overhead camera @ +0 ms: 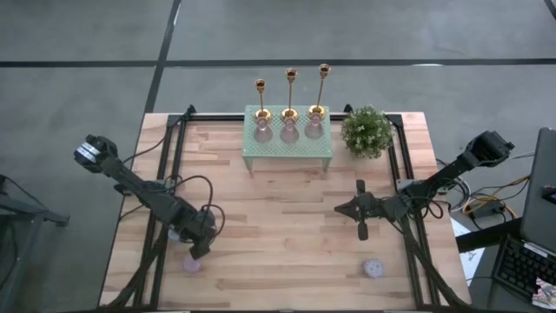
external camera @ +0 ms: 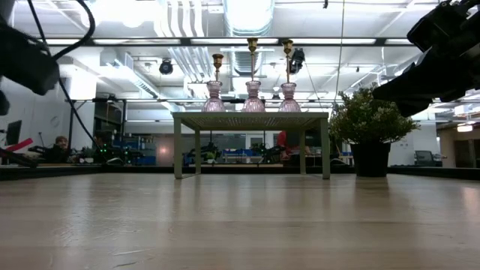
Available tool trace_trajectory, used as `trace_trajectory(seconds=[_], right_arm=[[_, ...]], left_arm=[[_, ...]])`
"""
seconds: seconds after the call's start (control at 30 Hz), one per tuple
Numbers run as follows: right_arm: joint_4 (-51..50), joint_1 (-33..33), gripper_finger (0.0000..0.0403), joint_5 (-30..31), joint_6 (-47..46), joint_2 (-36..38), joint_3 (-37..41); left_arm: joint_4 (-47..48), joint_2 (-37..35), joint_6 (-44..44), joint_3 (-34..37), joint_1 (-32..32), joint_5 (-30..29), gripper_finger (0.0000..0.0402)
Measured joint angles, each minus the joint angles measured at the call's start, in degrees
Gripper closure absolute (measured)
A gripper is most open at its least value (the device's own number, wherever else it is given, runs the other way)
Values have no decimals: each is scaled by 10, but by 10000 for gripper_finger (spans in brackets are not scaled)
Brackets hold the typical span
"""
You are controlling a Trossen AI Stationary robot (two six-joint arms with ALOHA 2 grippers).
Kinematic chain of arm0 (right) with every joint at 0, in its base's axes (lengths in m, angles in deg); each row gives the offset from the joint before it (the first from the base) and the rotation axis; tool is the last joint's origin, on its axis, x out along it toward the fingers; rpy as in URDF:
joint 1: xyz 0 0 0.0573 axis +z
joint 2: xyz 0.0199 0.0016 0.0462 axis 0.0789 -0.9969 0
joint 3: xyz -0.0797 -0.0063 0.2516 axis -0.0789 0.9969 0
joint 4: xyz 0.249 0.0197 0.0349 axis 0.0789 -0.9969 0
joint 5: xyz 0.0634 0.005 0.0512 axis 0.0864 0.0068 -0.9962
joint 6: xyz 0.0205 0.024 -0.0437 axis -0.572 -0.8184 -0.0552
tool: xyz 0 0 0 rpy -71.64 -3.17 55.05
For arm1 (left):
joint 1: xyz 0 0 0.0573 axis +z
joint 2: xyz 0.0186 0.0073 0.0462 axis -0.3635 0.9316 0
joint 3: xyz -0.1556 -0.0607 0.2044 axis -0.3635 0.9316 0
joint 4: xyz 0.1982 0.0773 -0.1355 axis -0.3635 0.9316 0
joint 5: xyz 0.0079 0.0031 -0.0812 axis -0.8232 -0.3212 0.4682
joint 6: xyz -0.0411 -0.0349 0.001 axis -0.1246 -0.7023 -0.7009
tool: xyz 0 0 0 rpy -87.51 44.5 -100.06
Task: Pick & Place candle stick holders
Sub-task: Put the pink patterned scented candle on the shelf
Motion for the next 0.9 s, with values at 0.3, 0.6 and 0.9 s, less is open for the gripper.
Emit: trace_trajectory(seconds=[0.3,0.6,0.9], right_arm=[[0,0,390,0,2,0,0],[0,0,390,0,9,0,0],[0,0,390,0,15,0,0]], left_arm=[[-25,0,-54,-25,-25,51,58],[-30,17,-140,-49,-97,40,58],[-36,43,-212,-55,-140,12,58]])
